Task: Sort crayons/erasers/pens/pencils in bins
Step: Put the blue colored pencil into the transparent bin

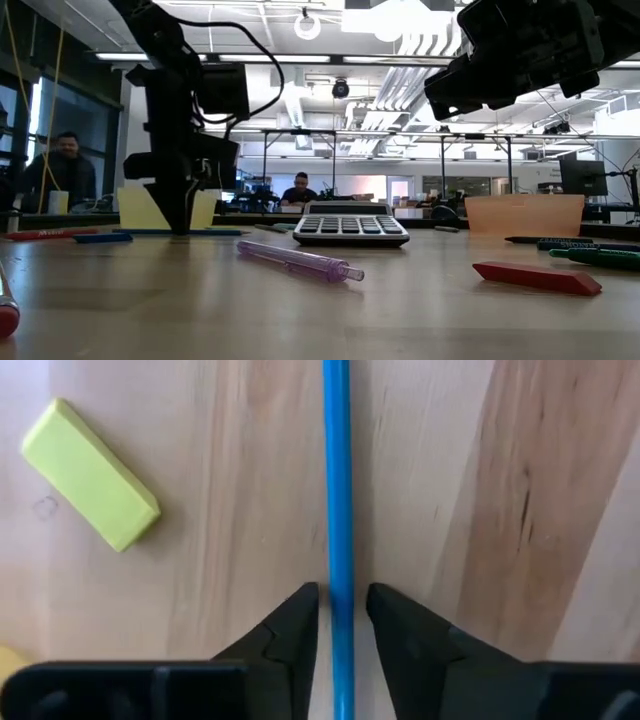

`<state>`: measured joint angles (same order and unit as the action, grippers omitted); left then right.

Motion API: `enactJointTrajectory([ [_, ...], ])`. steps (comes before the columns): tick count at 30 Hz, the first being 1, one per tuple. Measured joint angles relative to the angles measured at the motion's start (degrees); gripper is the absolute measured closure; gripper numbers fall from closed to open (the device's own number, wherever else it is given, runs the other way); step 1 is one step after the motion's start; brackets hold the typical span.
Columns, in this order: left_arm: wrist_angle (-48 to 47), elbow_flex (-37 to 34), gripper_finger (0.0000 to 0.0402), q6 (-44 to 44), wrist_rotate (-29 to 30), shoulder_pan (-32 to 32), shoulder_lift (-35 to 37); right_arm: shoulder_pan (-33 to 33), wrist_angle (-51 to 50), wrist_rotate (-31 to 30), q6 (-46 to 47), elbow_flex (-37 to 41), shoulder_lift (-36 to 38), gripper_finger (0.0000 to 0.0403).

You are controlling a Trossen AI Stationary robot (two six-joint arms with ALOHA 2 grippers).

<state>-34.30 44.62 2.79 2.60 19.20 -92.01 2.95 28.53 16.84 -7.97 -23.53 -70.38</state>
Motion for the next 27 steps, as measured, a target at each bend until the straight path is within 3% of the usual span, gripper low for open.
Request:
enactJointTrajectory([
  [5, -0.1, 0.0, 0.0358, 0.0, -4.3, 1.4, 0.0, 0.0, 0.0, 0.0, 0.0, 0.0, 0.0, 0.0402],
  [11, -0.3, 0.0, 0.0394, 1.3, -4.0, 0.3, 0.0, 0.0, 0.0, 0.0, 0.0, 0.0, 0.0, 0.0402],
  [18, -1.1, 0.3, 0.0397, 1.4, -4.7, -0.2, 0.5, 0.0, 0.0, 0.0, 0.0, 0.0, 0.0, 0.0402],
  [27, -7.8, 5.7, 0.0398, -0.5, -5.6, -2.0, 0.8, 0.0, 0.0, 0.0, 0.0, 0.0, 0.0, 0.0402],
])
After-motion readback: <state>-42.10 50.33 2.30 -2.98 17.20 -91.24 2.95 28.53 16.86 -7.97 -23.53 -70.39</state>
